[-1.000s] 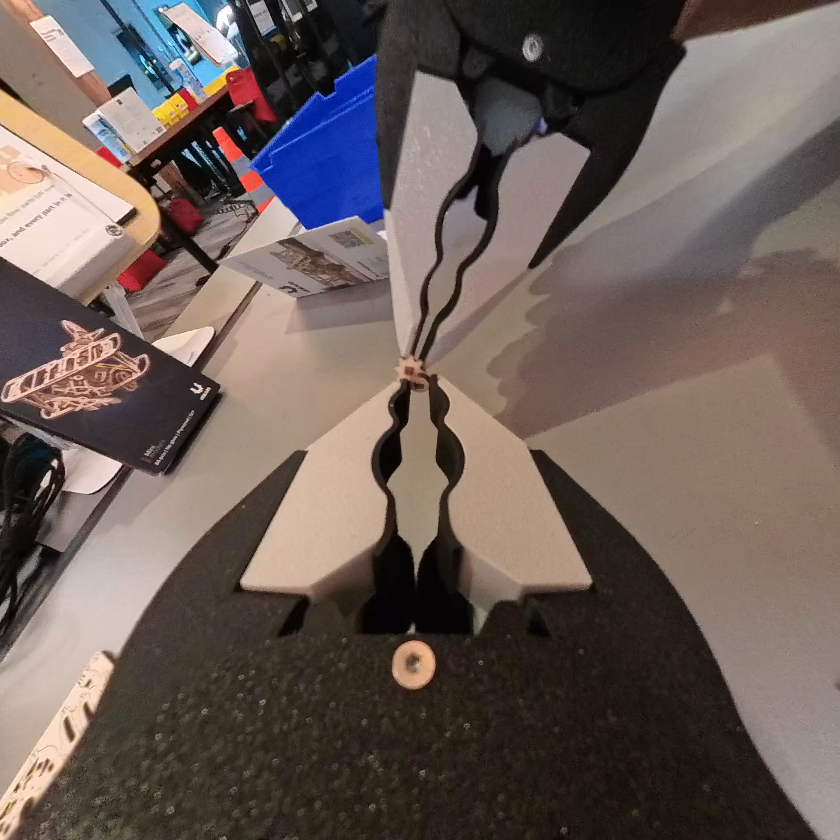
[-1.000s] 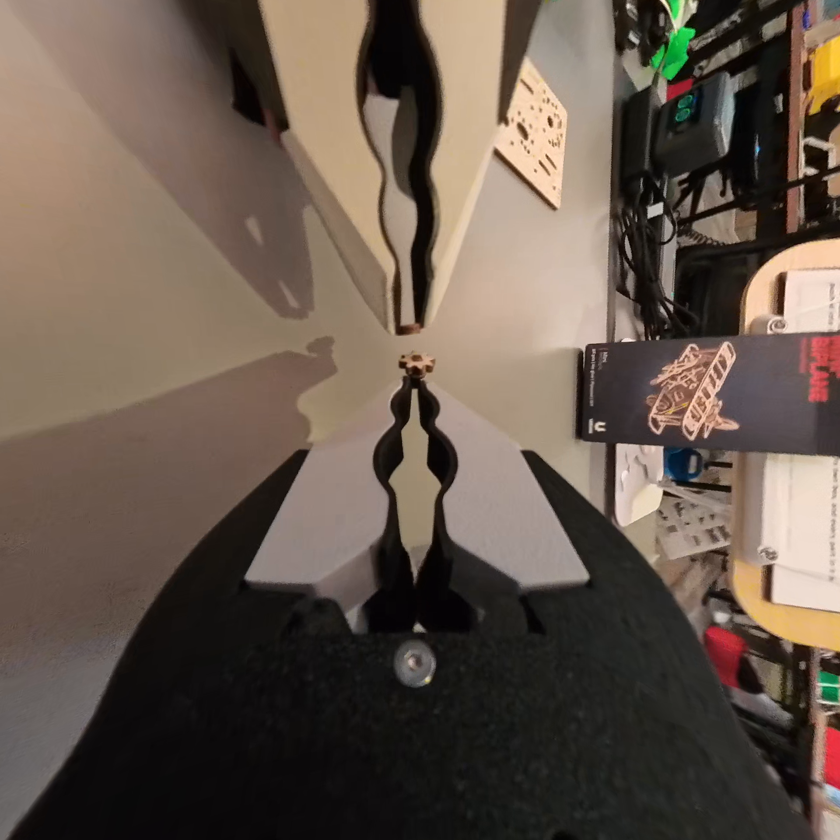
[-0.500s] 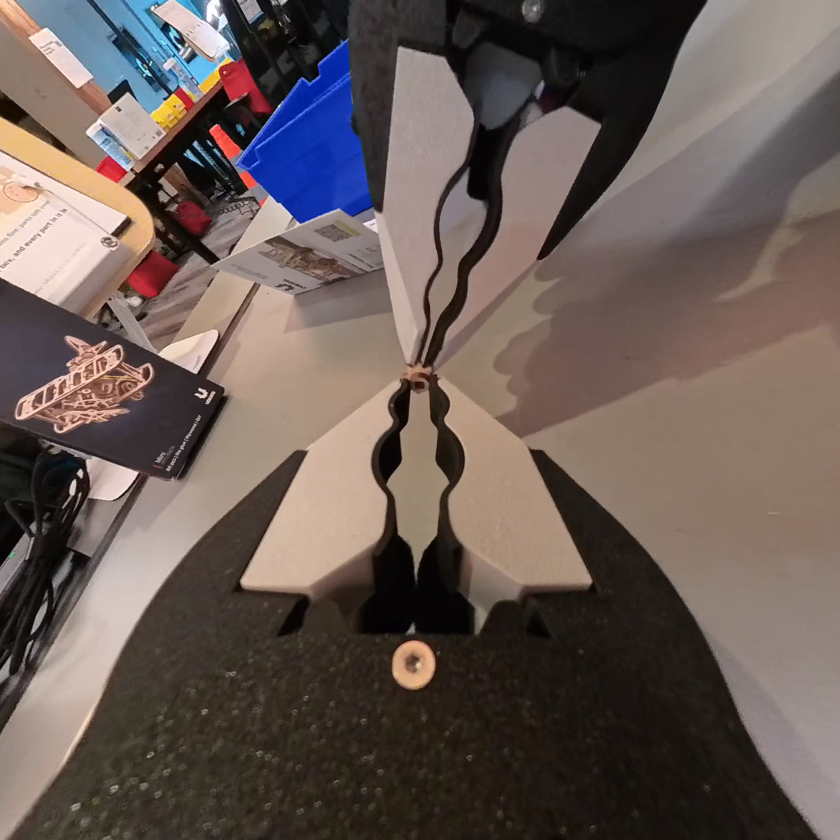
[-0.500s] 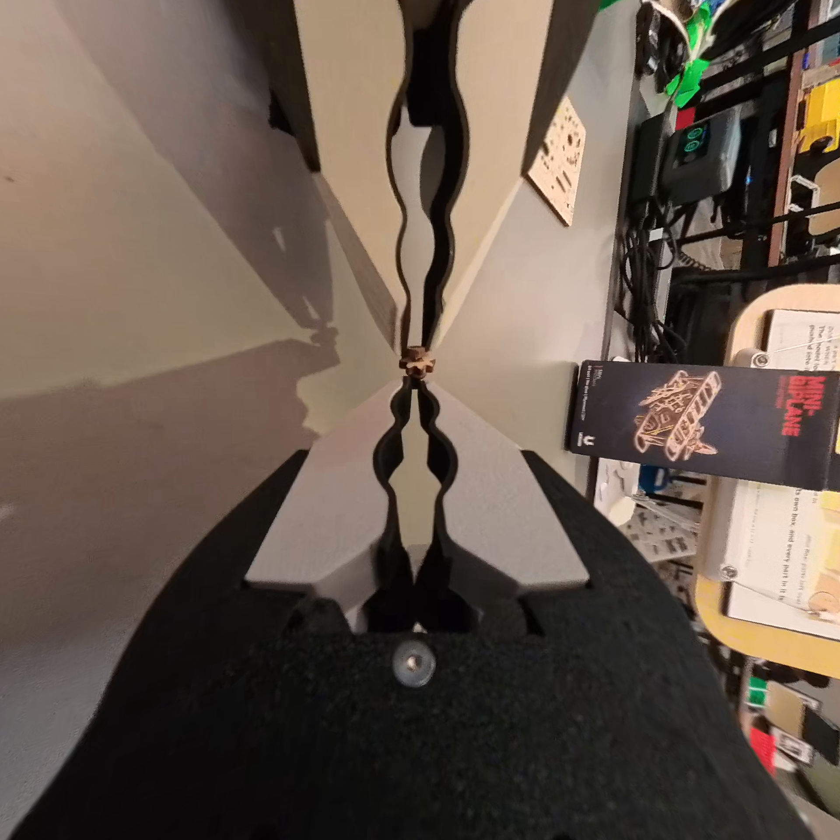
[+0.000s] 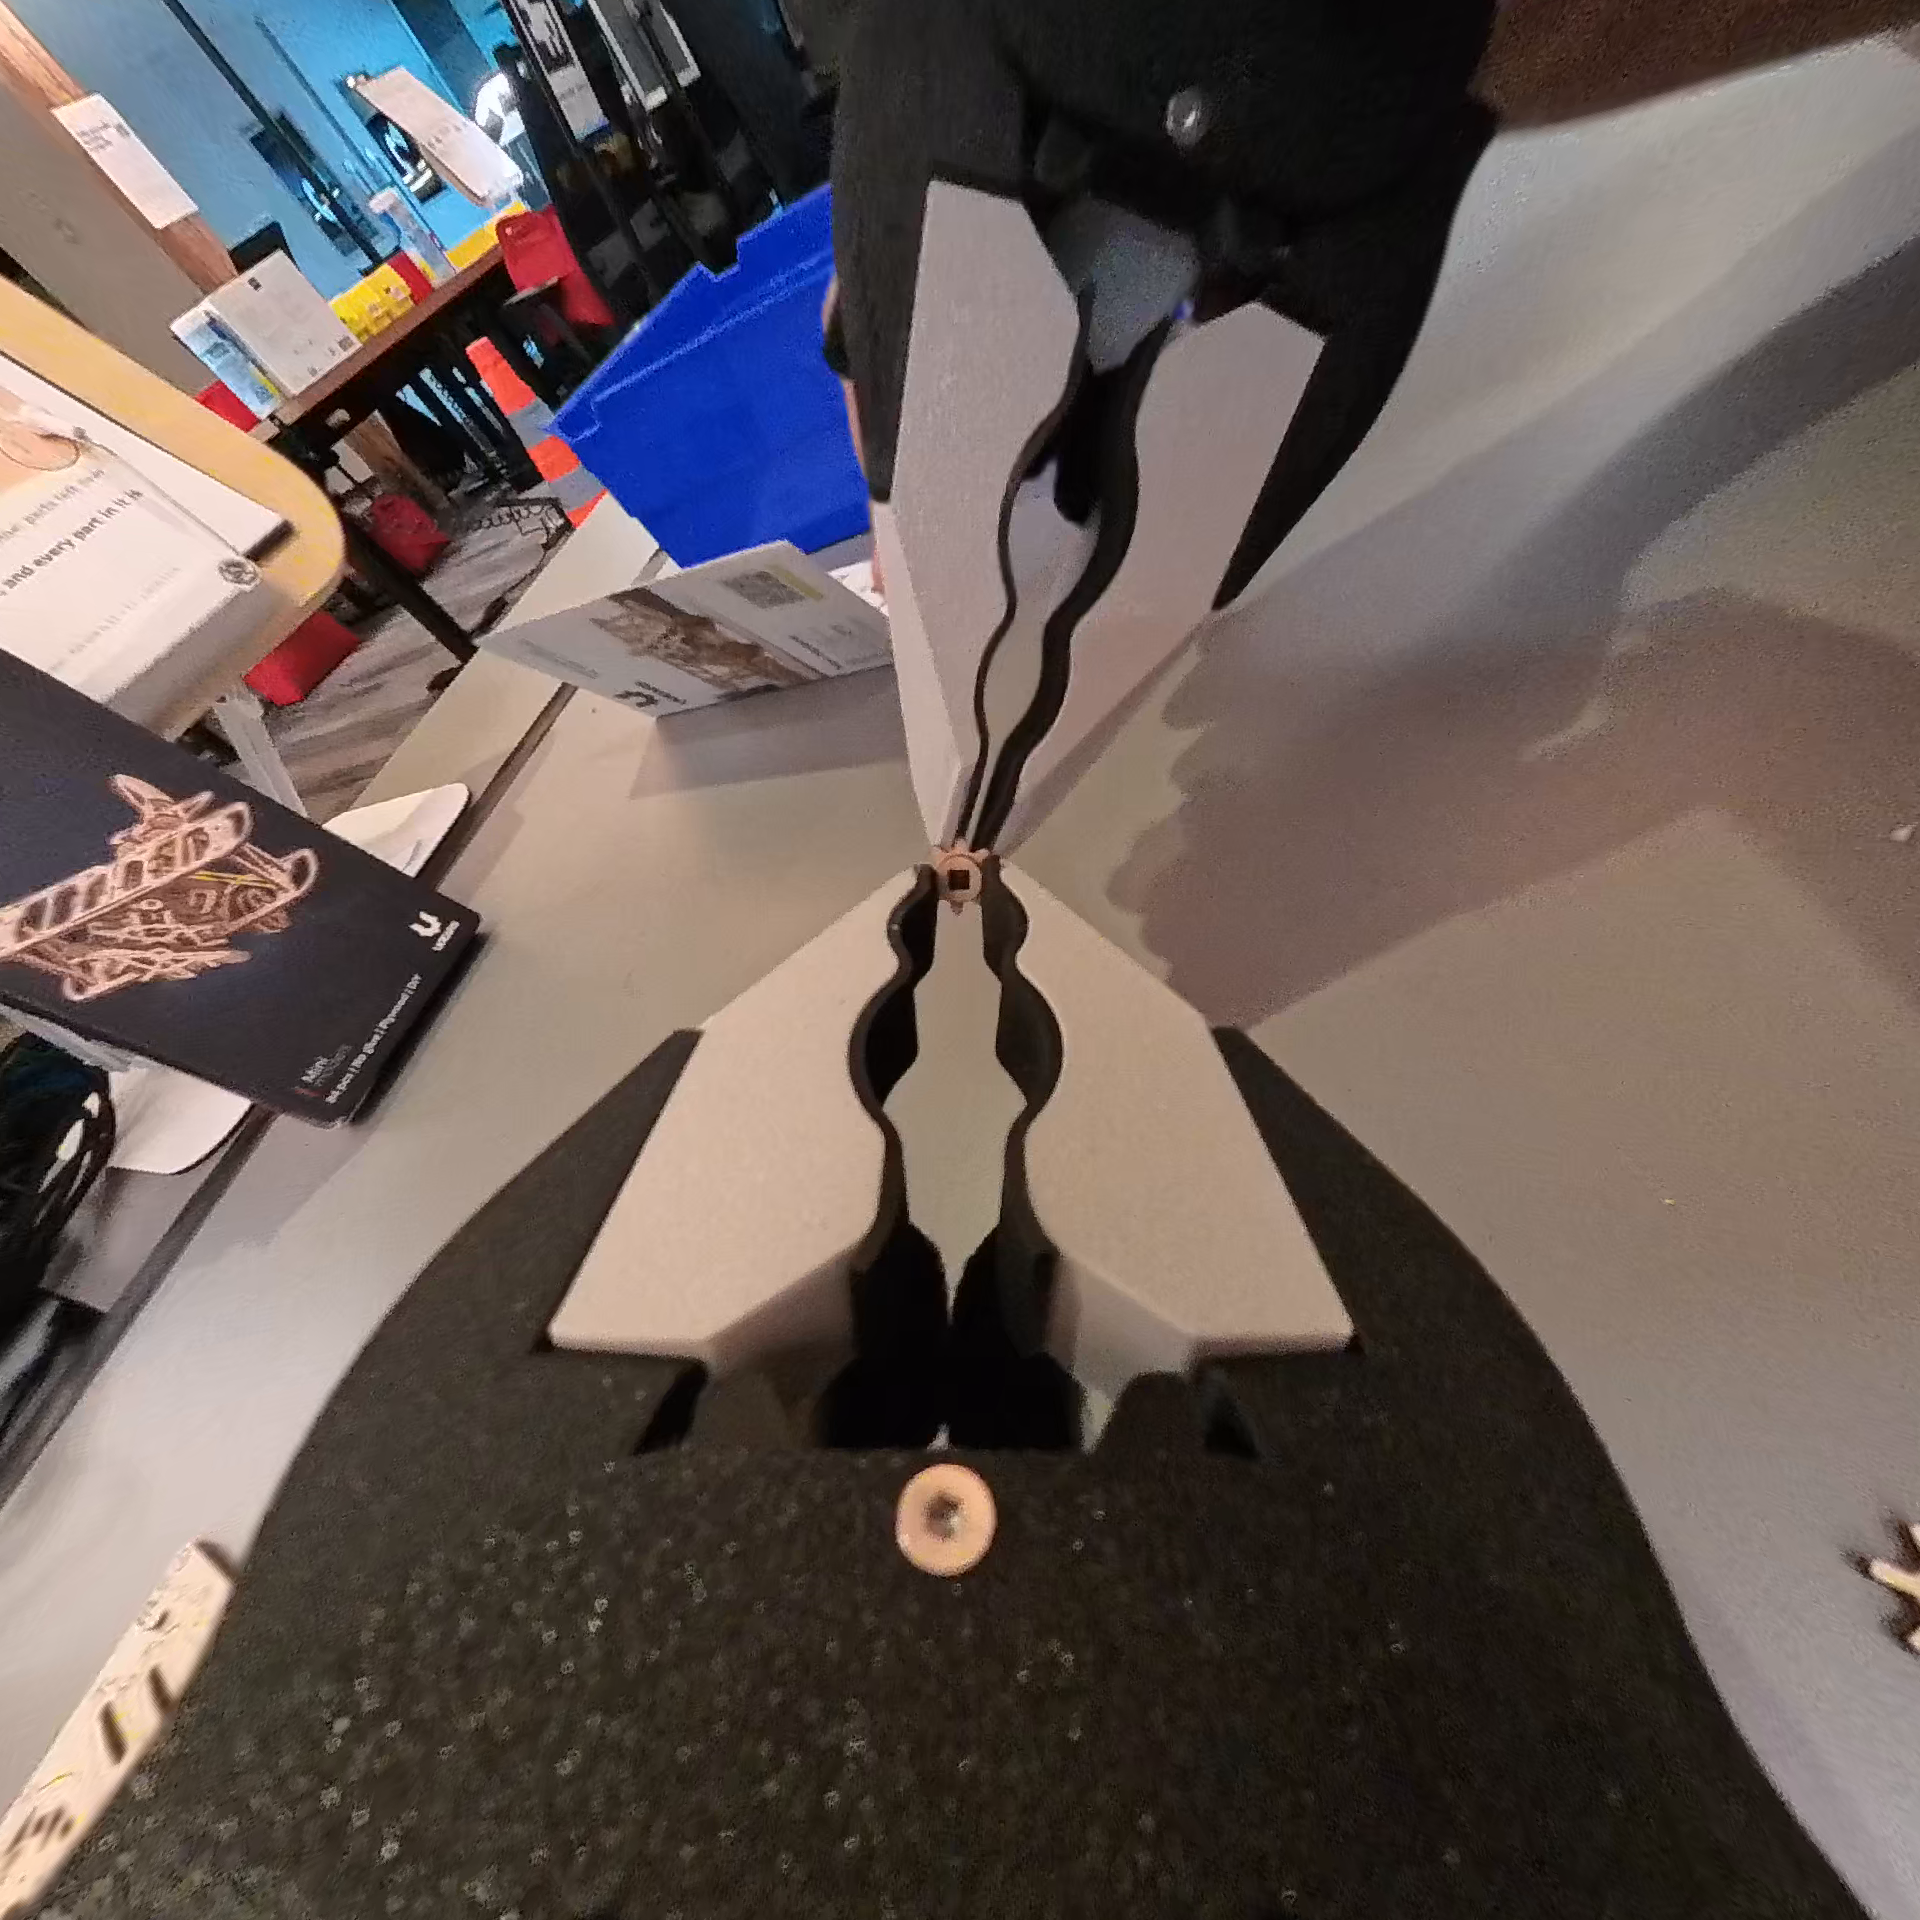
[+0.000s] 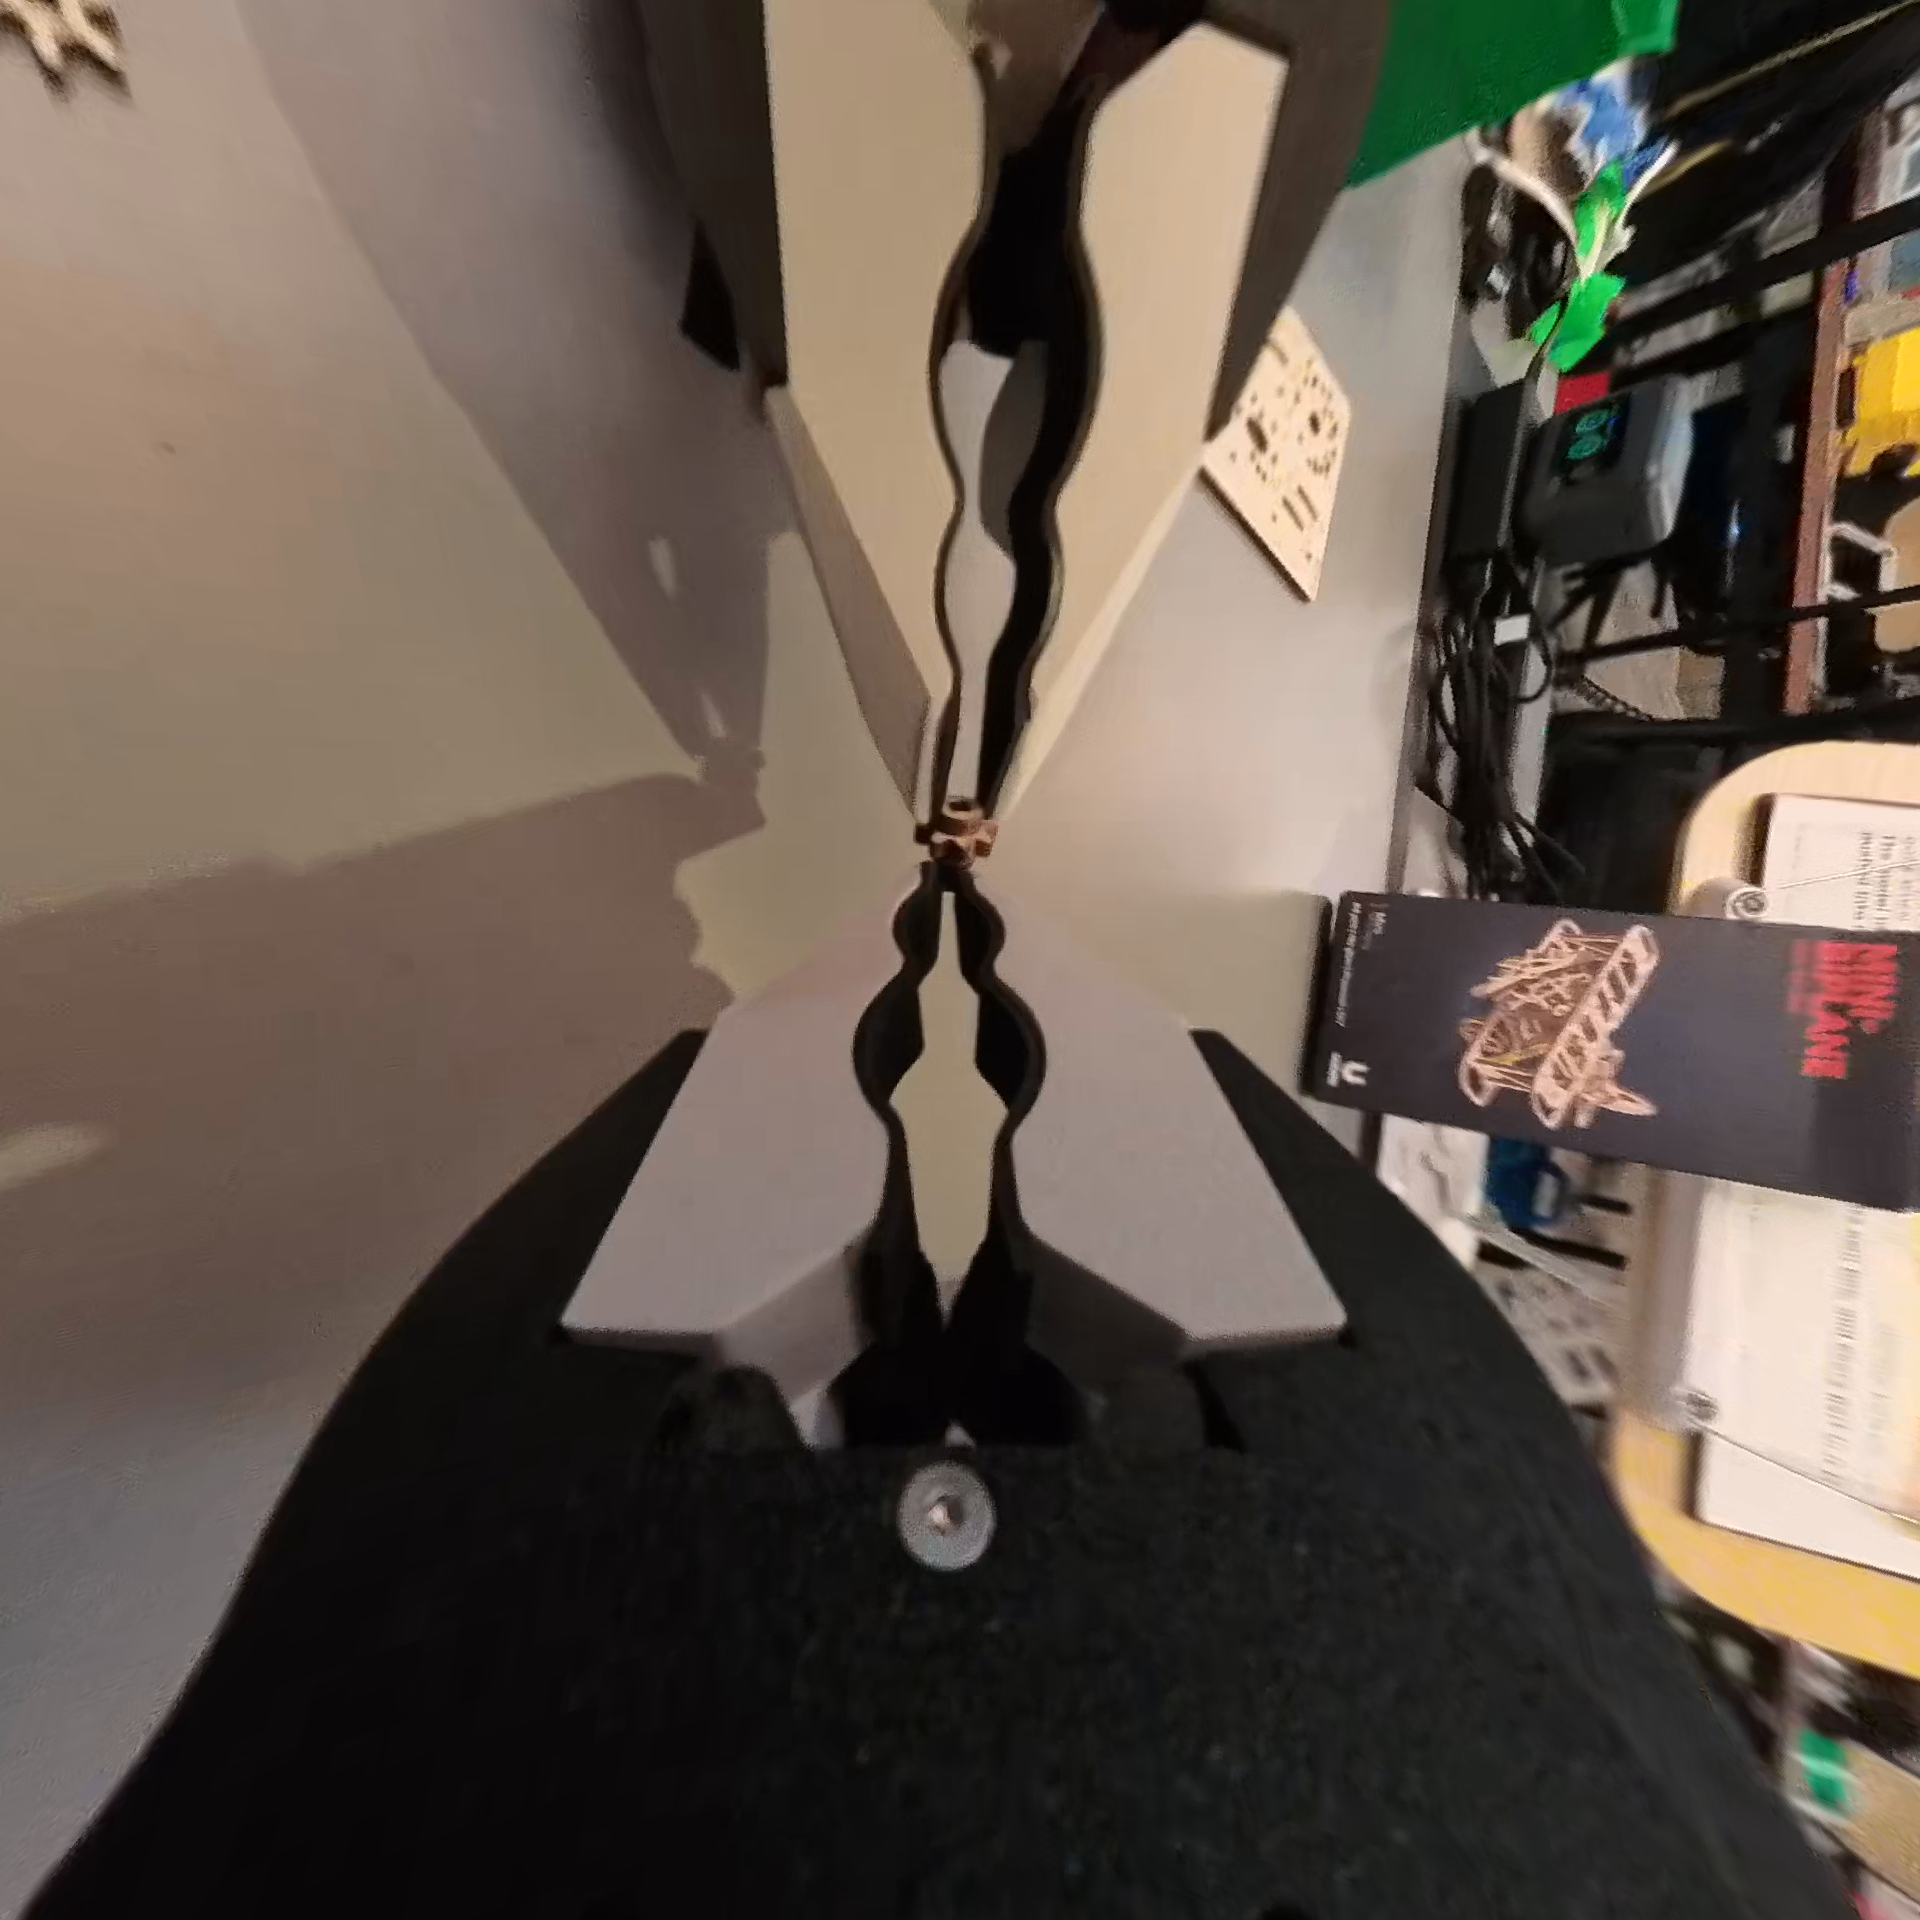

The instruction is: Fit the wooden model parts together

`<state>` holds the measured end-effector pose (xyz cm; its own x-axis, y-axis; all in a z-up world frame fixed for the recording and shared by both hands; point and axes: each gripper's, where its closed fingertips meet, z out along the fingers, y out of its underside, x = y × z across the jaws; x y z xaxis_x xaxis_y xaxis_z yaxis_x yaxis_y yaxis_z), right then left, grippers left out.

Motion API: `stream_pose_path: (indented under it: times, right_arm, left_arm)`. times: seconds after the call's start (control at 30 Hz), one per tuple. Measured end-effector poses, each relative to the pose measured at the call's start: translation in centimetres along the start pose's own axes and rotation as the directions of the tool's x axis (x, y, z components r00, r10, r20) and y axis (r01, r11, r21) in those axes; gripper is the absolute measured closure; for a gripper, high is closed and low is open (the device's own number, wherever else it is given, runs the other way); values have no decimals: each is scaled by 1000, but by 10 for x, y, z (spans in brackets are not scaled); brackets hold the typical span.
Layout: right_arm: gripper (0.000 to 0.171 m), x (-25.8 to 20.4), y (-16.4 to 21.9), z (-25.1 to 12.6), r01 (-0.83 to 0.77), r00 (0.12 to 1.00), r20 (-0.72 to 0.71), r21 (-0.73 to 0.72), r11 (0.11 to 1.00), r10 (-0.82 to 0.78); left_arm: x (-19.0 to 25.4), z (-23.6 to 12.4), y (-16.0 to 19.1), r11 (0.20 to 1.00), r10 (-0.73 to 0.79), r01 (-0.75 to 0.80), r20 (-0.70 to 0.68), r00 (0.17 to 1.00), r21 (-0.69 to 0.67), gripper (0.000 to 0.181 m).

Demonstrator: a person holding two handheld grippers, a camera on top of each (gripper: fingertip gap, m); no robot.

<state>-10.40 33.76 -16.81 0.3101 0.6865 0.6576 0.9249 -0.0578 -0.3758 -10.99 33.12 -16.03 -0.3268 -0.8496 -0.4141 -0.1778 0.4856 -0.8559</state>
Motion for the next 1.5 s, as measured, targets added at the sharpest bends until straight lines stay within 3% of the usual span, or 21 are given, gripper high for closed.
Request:
stream_pose_path:
  times: [0.03,0.23,0.4,0.73,1.17,1.5]
  right_arm:
    - [170,0,-1,-1,-38,999,10,45,998,38]
    - [170,0,-12,-12,-236,972,90,267,934,219]
    - [170,-5,-12,-10,-267,963,115,292,918,244]
    - [170,-9,-16,-11,-434,899,248,402,806,360]
    - [170,-11,-22,-14,-519,852,338,433,737,401]
    - [169,-13,-27,-17,-763,630,542,301,572,556]
  left_arm:
    - [0,-1,-3,1000,-13,13,-5,1000,16,175]
    - [3,-7,-17,992,-78,83,-52,996,98,175]
    - [6,-6,-14,995,-56,61,-64,996,83,175]
    - [10,-8,-16,992,-67,77,-103,992,96,175]
    - [11,-13,-19,985,-108,126,-151,983,117,175]
    - [10,-16,-22,971,-174,201,-201,964,126,175]
